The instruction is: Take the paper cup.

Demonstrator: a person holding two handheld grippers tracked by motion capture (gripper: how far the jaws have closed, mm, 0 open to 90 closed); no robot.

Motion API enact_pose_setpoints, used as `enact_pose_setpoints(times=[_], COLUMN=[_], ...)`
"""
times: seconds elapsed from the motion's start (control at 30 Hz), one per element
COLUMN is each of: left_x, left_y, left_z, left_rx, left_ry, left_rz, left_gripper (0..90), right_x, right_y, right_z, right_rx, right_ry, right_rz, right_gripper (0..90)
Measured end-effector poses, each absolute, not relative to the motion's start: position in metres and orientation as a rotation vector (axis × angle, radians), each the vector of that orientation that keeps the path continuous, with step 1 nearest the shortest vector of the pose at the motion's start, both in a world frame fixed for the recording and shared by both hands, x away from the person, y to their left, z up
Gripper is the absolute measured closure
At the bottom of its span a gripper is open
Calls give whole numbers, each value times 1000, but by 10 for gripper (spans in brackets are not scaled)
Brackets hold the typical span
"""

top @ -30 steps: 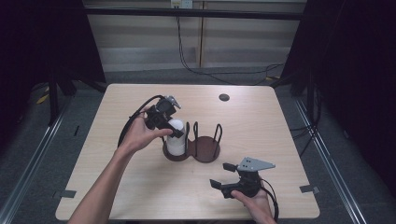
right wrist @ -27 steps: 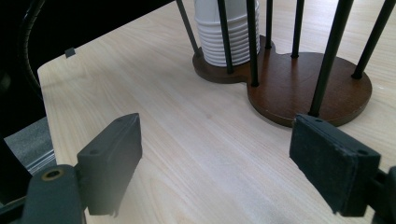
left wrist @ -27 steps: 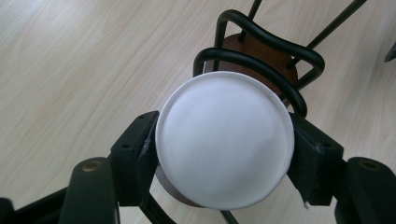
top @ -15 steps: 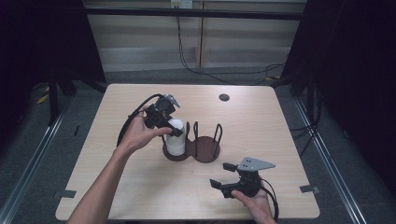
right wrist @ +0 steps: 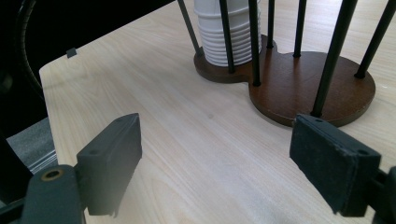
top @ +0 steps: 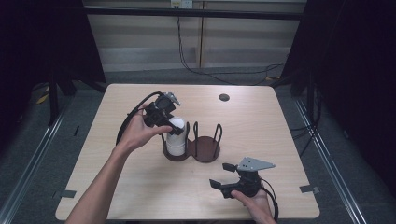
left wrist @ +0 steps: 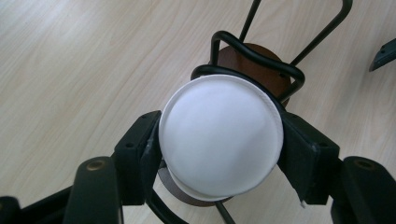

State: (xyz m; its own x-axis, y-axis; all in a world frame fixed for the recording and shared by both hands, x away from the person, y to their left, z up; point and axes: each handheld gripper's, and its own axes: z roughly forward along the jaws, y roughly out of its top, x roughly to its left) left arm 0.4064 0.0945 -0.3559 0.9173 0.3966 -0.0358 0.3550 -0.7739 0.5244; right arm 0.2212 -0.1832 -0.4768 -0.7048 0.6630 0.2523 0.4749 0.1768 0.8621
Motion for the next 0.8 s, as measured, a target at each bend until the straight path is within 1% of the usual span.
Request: enact_pose_setpoints(times=[0.1,0.2,0.8], left_x=[405,406,401], left_y=[94,96,108], left_z=[-354,-350,-336], left_rx=[2510,2523,2461], left_ry=[562,539,551], left_rz=[105,102,109], left_gripper=[356,358,367], right_x=[221,221,221], right_y=[-183,-184,-184], right_z=[-477,-477,-477], right_rx=[1112,1115,1125], right_ry=[2265,2263,2260], right_rz=[1552,1553,1568], right_gripper=[166,166,164])
